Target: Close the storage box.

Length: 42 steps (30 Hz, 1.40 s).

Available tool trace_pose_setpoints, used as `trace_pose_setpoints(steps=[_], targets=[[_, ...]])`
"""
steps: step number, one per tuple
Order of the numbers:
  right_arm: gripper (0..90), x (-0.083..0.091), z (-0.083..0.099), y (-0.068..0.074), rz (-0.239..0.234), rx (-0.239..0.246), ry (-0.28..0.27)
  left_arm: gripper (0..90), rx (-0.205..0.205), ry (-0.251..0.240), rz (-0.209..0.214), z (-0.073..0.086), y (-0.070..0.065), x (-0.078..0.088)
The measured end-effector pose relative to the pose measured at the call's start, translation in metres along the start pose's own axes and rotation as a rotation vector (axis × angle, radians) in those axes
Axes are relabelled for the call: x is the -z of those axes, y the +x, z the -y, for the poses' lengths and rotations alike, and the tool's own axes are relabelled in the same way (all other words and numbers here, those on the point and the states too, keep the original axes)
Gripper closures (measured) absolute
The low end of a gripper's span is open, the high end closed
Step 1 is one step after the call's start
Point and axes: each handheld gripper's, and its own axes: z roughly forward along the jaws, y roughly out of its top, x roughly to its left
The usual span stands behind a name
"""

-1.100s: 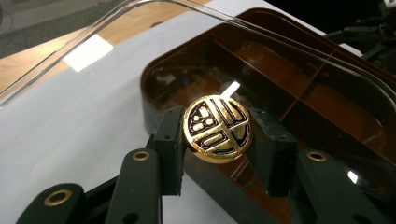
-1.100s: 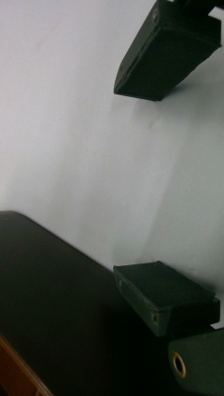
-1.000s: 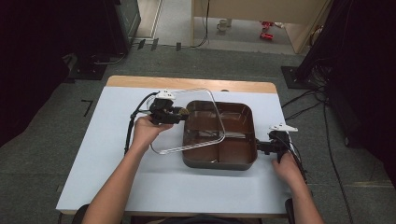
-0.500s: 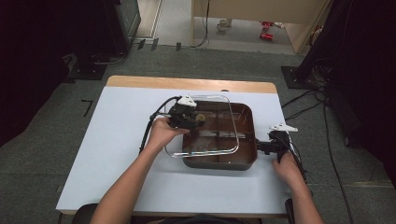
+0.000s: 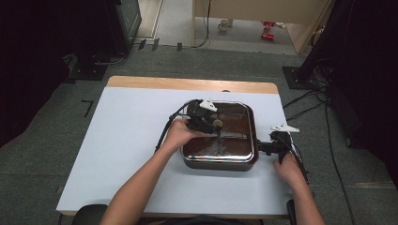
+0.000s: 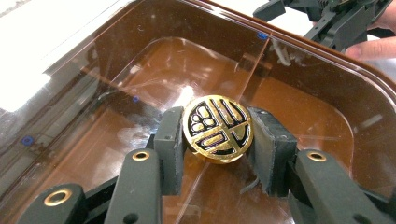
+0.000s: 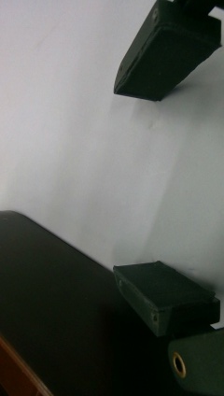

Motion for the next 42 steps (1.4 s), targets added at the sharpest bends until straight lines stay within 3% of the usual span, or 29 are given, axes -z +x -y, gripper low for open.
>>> trace_pose_setpoints(steps=[4,8,16,23,32,39,42], targets=[[11.3,0.0,0.0,0.0,0.001,0.002,-0.001,59.5,-0.012,0.016,0.013,-0.004,-0.003,-0.007],[11.3,0.0,0.0,0.0,0.0,0.001,0.0,59.4,0.004,0.025,0.035,-0.004,-0.003,-0.008],[11.3,0.0,0.0,0.0,0.001,0.002,-0.001,59.2,0.006,0.024,0.029,-0.002,-0.003,-0.008],[11.3,0.0,0.0,0.0,0.001,0.002,-0.001,57.8,0.032,0.021,0.038,-0.002,-0.002,-0.009],[11.3,0.0,0.0,0.0,0.0,0.0,0.0,38.9,0.109,0.023,0.079,0.0,0.006,0.002],[11.3,0.0,0.0,0.0,0.0,-0.001,0.0,33.2,0.094,-0.016,0.047,0.001,0.004,0.018],[11.2,0.0,0.0,0.0,-0.001,-0.001,0.001,32.0,0.086,-0.01,0.027,0.001,0.003,0.024]])
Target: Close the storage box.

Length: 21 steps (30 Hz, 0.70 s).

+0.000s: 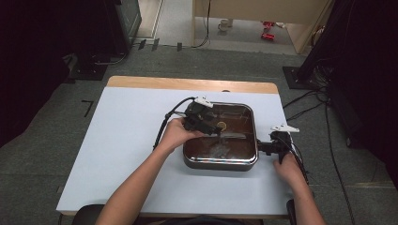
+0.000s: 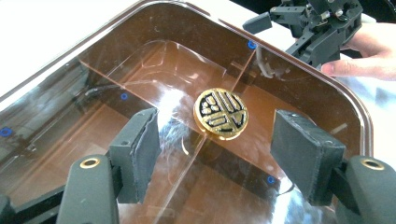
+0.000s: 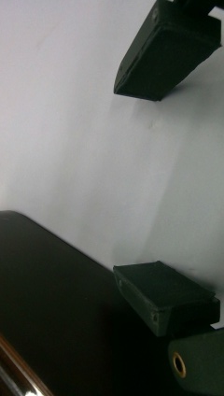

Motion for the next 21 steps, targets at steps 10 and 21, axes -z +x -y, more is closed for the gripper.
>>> trace_pose_setpoints(steps=[10,21], targets=[[11.2,0.0,0.0,0.0,0.0,0.0,-0.001,32.4,0.024,-0.017,-0.035,0.012,0.0,0.025],[11.2,0.0,0.0,0.0,0.001,0.002,-0.002,32.6,0.046,-0.052,-0.082,0.03,0.003,0.06]])
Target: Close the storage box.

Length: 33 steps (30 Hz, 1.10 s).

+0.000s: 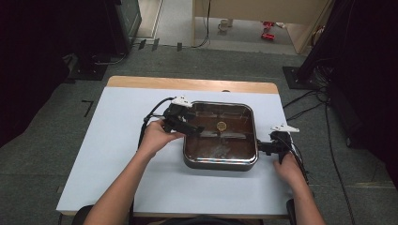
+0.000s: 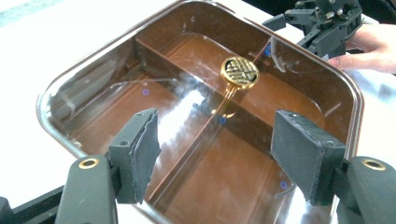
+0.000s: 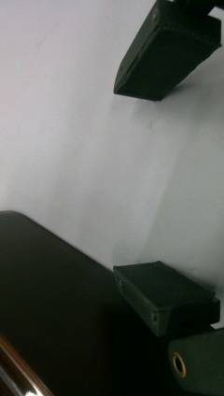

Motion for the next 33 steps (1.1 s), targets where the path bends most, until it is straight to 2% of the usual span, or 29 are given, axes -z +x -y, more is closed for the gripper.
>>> trace_pose_setpoints(steps=[6,17,21,29,32,33], targets=[[11.2,0.0,0.0,0.0,0.0,-0.002,0.0,32.4,0.038,-0.024,-0.008,0.016,0.002,0.012],[11.2,0.0,0.0,0.0,0.0,-0.001,0.0,32.3,0.093,-0.019,-0.033,0.045,0.005,0.025],[11.3,0.0,0.0,0.0,0.0,-0.001,0.0,32.3,0.115,-0.033,-0.047,0.054,0.008,0.031],[11.2,0.0,0.0,0.0,0.0,-0.002,0.0,32.3,0.129,-0.061,-0.111,0.082,0.01,0.041],[11.2,0.0,0.0,0.0,0.0,-0.002,0.0,32.8,0.154,-0.035,-0.11,0.095,0.013,0.04],[11.3,0.0,0.0,0.0,0.0,-0.002,0.0,32.9,0.162,-0.028,-0.124,0.098,0.012,0.039]])
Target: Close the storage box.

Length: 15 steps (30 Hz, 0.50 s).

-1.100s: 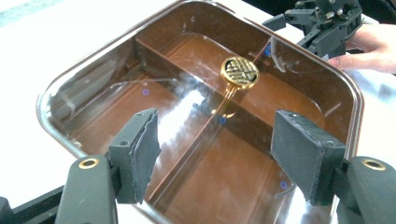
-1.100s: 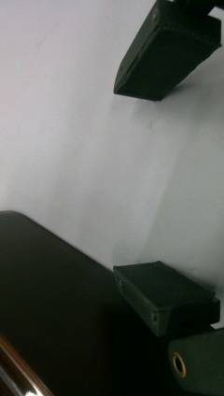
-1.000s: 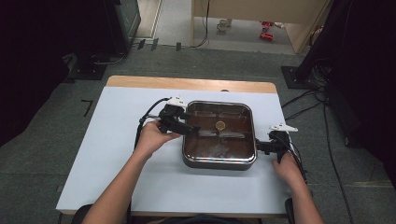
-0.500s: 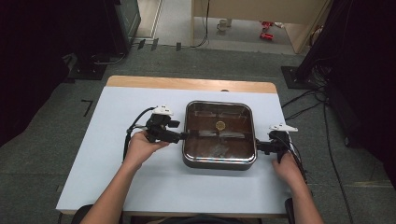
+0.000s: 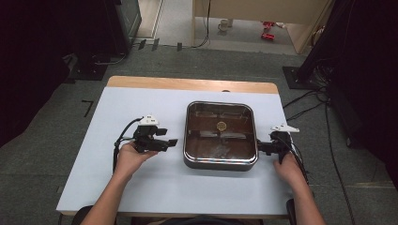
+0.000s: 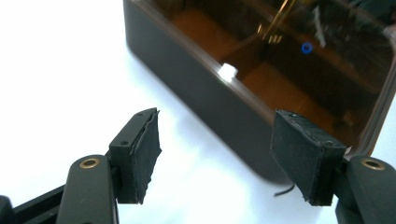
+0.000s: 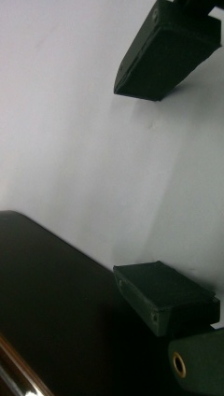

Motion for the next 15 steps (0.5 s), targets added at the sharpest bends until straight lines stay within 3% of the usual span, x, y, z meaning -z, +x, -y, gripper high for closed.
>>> trace_pose_setpoints(steps=[6,12,15], targets=[[11.2,0.0,0.0,0.0,0.0,0.0,0.0,35.5,-0.013,0.052,-0.079,0.015,-0.002,-0.004],[11.3,0.0,0.0,0.0,0.0,0.0,0.0,32.9,0.01,0.086,-0.052,0.031,0.001,-0.01],[11.3,0.0,0.0,0.0,0.0,0.001,0.001,31.9,0.002,0.111,-0.051,0.038,0.0,-0.015]])
